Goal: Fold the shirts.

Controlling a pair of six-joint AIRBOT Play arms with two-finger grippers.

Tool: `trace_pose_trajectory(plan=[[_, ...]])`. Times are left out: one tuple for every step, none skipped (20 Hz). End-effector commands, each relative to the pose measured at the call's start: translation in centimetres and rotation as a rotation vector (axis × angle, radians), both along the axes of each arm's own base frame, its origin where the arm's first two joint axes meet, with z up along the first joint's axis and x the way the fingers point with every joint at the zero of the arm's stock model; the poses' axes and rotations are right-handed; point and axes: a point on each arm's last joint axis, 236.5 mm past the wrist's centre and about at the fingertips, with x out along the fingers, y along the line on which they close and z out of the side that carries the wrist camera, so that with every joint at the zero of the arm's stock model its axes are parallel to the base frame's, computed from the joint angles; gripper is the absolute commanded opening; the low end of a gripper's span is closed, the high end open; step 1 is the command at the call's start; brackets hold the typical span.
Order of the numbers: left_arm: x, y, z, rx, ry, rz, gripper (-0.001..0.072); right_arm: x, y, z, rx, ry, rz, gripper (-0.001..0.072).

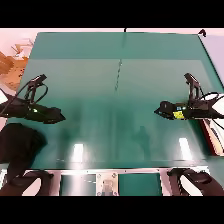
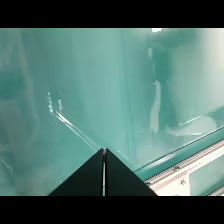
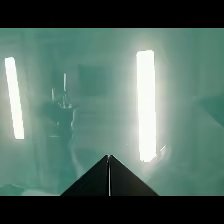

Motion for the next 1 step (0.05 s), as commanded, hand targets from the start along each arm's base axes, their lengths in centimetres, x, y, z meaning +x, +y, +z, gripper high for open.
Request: trace_pose_trajectory(plan=[[-0.09,0.0,-0.05,-0.001,0.005,0.004,0.0024,0.01,0.06,0.03,0.001,-0.002,0.001,0.0019]])
